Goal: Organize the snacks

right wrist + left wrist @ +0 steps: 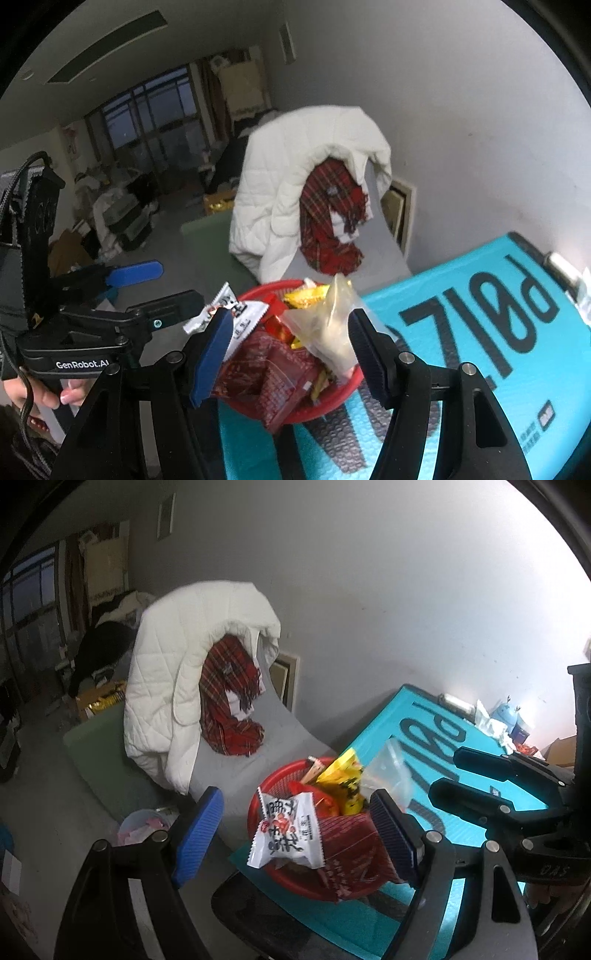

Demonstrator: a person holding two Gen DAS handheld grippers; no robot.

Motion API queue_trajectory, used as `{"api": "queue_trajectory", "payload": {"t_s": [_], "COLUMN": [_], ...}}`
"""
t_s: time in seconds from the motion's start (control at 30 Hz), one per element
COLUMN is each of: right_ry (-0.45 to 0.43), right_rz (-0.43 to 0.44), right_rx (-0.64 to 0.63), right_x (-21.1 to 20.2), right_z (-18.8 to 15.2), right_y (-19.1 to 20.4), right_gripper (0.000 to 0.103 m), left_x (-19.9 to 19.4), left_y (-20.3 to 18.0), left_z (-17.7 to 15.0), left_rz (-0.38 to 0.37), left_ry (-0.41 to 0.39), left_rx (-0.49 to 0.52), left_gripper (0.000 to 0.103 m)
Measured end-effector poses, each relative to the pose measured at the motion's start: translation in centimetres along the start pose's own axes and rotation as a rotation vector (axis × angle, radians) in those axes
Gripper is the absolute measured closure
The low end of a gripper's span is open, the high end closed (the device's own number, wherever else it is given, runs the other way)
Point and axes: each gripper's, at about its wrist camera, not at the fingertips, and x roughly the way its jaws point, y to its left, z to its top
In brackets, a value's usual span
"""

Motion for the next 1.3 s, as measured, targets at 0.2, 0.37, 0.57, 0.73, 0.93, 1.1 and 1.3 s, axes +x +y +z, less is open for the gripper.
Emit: {"api": "queue_trajectory", "payload": {"t_s": [0.2,0.37,0.57,0.73,0.93,1.1,1.3], "right_ry": [-0.061,-0.106,-0.141,-0.155,-0.141,-0.130,-0.110], "right_rz": [-0.023,-0.069,-0.112,-0.142,-0.155,-0.163,-0.156], "right_rx": [-0.009,-0.016,-0.011,-0.004,0.030,0.054,0.066], "right_x": [-3.8,-7.0,-9.9,-11.5,-12.2,-12.2,-11.8], "right_z": [-0.2,-0.9,-2.2,-3.6,-5.6,-7.3,-8.3], "right_y": [0.7,1.3,2.1,2.6,2.4,2.0,1.7], "right_gripper": [0.038,0.038,0.035,0.035,0.035,0.035,0.035], "left_x": [-3.0,-5.5,-7.7,-8.5,-9.0,-9.0,-8.5], "left_y": [-1.5,-3.1,-4.5,-5.3,-6.1,-6.7,-6.7], "left_z": [0.1,-0.2,-1.3,-2.4,-3.9,-5.0,-6.0], "left_rz": [-0.003,-0.012,-0.019,-0.038,-0.050,-0.052,-0.055], "left_ry": [-0.055,-0.094,-0.123,-0.122,-0.114,-0.105,-0.082], "left_rx": [0.019,0.041,0.059,0.061,0.058,0.057,0.038], "left_gripper": [0.022,0.022,0.022,0.022,0.022,0.022,0.022]}}
